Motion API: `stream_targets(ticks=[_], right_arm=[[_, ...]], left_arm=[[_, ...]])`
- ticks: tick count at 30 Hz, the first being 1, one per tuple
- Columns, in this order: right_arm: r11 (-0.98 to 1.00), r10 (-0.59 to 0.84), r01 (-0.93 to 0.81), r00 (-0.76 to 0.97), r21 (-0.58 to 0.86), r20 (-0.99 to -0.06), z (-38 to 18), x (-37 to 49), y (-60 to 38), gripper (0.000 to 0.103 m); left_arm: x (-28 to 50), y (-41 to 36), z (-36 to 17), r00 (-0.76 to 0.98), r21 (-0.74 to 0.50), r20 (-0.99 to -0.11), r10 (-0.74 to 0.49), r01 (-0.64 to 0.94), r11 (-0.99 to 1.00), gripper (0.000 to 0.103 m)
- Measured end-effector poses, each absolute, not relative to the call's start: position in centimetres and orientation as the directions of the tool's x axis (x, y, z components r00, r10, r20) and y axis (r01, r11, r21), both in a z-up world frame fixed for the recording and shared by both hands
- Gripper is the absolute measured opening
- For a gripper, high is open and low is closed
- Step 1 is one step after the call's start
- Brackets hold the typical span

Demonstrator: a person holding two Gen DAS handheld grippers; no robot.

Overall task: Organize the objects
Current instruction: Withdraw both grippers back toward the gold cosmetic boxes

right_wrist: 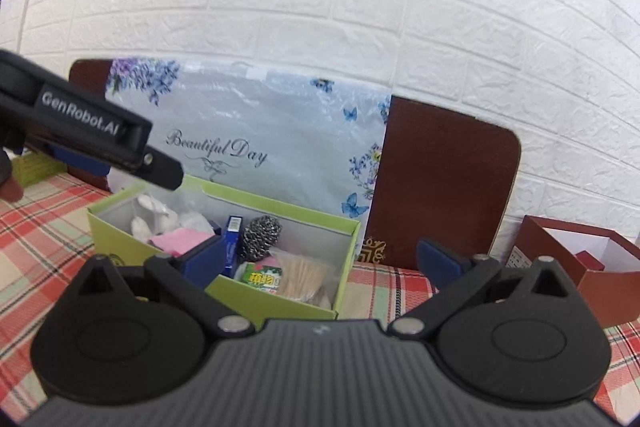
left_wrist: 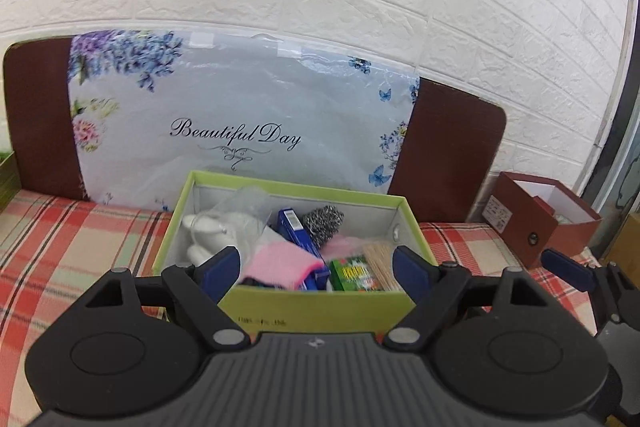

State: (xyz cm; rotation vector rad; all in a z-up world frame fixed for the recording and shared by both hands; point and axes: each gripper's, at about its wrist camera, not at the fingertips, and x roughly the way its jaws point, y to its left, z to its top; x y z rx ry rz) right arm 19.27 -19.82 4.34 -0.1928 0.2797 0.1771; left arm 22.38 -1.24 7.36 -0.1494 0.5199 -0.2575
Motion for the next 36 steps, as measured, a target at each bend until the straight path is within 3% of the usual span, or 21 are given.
stream_targets(ticks=[7,15,23,32,36], right_arm=[[0.962,0.159,-0.213,0.944,-0.169,-0.288,5.0,13.2,-19.4,0.103],[0.968,0.18,-0.233,0.907,-0.097,-0.381,1.6,8.2,-18.8,0.103],[0.974,0.217,-0.217,0.838,0.06,-0.501,-2.7,5.4,-19.6,0.103],[0.969,0.234,-0.243,0.819,0.054,-0.525,-3.7,4.9,-19.3,0.103],[0.947,0.282,-0.321,0.805,0.016,-0.522,-3.4,6.7,-18.0,0.081]], left_arm=[[16.3,0.1,6.0,0.829,-0.233,-0.493,-0.263,0.165,0.958,0.087],[11.7,0.1,2.1,0.77,-0.228,-0.575,-0.275,0.172,0.958,0.087],[9.7,1.8,-2.0,0.703,-0.266,-0.67,-0.237,0.07,0.961,0.087],[9.7,2.4,-2.9,0.688,-0.236,-0.7,-0.191,0.029,0.971,0.087],[10.2,2.6,-3.4,0.685,-0.231,-0.705,-0.184,0.024,0.973,0.087]])
